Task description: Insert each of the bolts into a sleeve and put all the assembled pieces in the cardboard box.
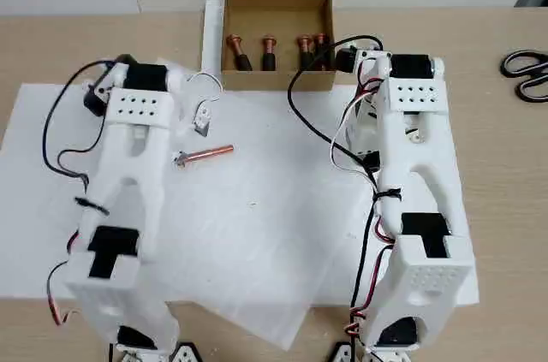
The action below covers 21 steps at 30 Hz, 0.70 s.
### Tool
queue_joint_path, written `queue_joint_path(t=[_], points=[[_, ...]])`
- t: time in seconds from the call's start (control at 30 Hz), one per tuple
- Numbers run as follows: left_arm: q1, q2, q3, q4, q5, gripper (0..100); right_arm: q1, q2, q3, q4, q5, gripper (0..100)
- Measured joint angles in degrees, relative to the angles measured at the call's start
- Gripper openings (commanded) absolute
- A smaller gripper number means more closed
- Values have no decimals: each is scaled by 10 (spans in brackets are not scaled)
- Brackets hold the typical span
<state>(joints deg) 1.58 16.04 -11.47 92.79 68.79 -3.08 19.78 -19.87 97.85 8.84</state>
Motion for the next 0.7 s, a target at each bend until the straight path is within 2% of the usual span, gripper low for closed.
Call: queue_joint_path(t=[0.17, 0.37, 0.7], points=[[0, 70, 0, -38, 38, 174, 0, 0, 0, 0, 0, 4], [0, 98, 0, -47, 76, 174, 0, 0, 0, 0, 0, 4], [-21, 161, 0, -98, 84, 174, 0, 0, 0, 1, 0, 4]])
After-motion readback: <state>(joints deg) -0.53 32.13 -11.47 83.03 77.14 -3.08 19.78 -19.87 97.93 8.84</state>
